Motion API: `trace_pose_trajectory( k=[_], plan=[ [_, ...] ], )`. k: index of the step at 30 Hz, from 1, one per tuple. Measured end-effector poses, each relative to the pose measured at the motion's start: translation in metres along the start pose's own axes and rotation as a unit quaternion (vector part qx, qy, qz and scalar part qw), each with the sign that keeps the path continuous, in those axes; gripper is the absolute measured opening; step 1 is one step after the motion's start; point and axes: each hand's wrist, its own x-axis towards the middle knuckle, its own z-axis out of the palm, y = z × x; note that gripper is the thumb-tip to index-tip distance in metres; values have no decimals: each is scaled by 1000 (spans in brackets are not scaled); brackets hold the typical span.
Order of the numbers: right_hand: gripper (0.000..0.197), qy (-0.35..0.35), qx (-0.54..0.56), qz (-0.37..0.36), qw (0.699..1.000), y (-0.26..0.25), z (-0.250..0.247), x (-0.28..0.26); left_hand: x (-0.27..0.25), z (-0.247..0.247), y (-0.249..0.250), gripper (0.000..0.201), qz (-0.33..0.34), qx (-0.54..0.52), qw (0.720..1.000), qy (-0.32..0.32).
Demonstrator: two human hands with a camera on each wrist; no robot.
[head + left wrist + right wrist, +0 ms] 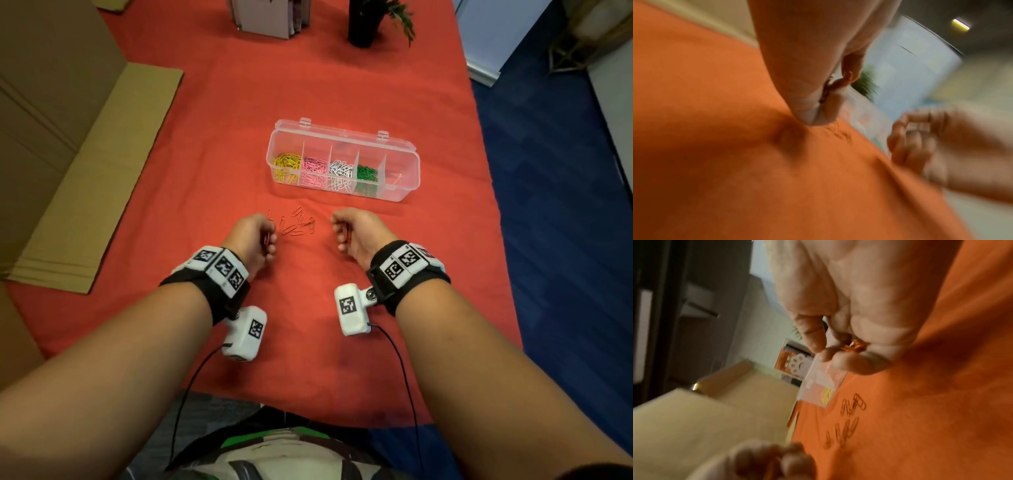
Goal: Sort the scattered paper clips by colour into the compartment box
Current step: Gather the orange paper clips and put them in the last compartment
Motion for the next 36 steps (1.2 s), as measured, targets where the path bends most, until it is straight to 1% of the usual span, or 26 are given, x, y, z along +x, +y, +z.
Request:
trace_pose_trajectory(
  k=[1, 2, 3, 4, 5, 7, 8, 10, 11, 13, 15, 18, 21, 22, 23, 25, 26, 28, 29, 30, 31, 32, 33, 34, 35, 36],
  plan=[
    [23, 21, -118, -12, 993, -2, 5, 4, -3, -3, 3, 21, -26, -76, 997, -11],
    [20, 42, -240, -34, 969, -3, 9, 9, -5, -5, 5, 22, -37, -111, 993, -20],
    [15, 59, -335, -57, 939, -4, 14, 12, -6, -7, 8, 24, -38, -119, 992, -22],
    [13, 76, -398, -71, 911, -4, 19, 14, -4, -9, 10, 24, -32, -109, 993, -14],
    [24, 95, -443, -77, 888, -4, 22, 16, -1, -9, 12, 24, -23, -89, 996, 3],
    [43, 118, -504, -77, 852, -4, 30, 19, 9, -12, 15, 24, 20, 10, 998, 51],
    [48, 128, -522, -81, 839, -3, 35, 20, 13, -14, 16, 24, 61, 102, 989, 83],
    [52, 147, -542, -90, 822, -1, 45, 25, 21, -17, 13, 20, 145, 268, 941, 150],
    [53, 155, -546, -99, 818, 0, 49, 26, 22, -16, 12, 20, 175, 332, 912, 166],
    [49, 165, -548, -118, 812, 5, 55, 31, 25, -15, 10, 29, 207, 424, 864, 177],
    [42, 155, -548, -136, 810, 10, 56, 32, 31, -17, 9, 38, 216, 475, 837, 167],
    [39, 123, -556, -145, 809, 16, 49, 30, 38, -19, 3, 37, 233, 515, 811, 149],
    [32, 93, -549, -157, 816, 20, 37, 26, 39, -17, -1, 25, 262, 512, 805, 145],
    [26, 82, -536, -158, 825, 21, 33, 25, 38, -17, -2, 23, 263, 510, 806, 145],
    [18, 77, -507, -157, 844, 20, 29, 24, 39, -16, -3, 21, 258, 514, 805, 146],
    [7, 79, -404, -150, 899, 18, 21, 23, 38, -15, -3, 19, 241, 530, 799, 149],
    [9, 80, -342, -143, 925, 16, 17, 22, 36, -14, -2, 19, 234, 521, 806, 155],
    [20, 63, -211, -101, 970, 12, 9, 18, 32, -12, 1, 20, 216, 480, 836, 157],
    [24, 45, -137, -76, 987, 10, 7, 15, 29, -10, 3, 21, 188, 442, 865, 144],
    [25, 25, -58, -54, 997, 8, 4, 11, 27, -9, 5, 22, 149, 400, 897, 115],
    [25, 4, 18, -36, 999, 6, 2, 7, 24, -8, 7, 21, 106, 331, 934, 79],
    [24, -15, 78, -22, 997, 5, 1, 4, 19, -7, 10, 22, 66, 229, 970, 42],
    [23, -31, 120, -11, 992, 3, 0, 2, 13, -6, 12, 21, 24, 112, 993, 22],
    [23, -40, 142, -2, 989, 3, -1, 0, 9, -7, 13, 18, -15, 9, 1000, 0],
    [22, -44, 144, 5, 989, 3, 0, -2, 6, -9, 13, 12, -32, -58, 997, -33],
    [20, -40, 127, 8, 991, 4, 3, -1, 2, -10, 14, 9, -37, -95, 993, -61]
  ],
)
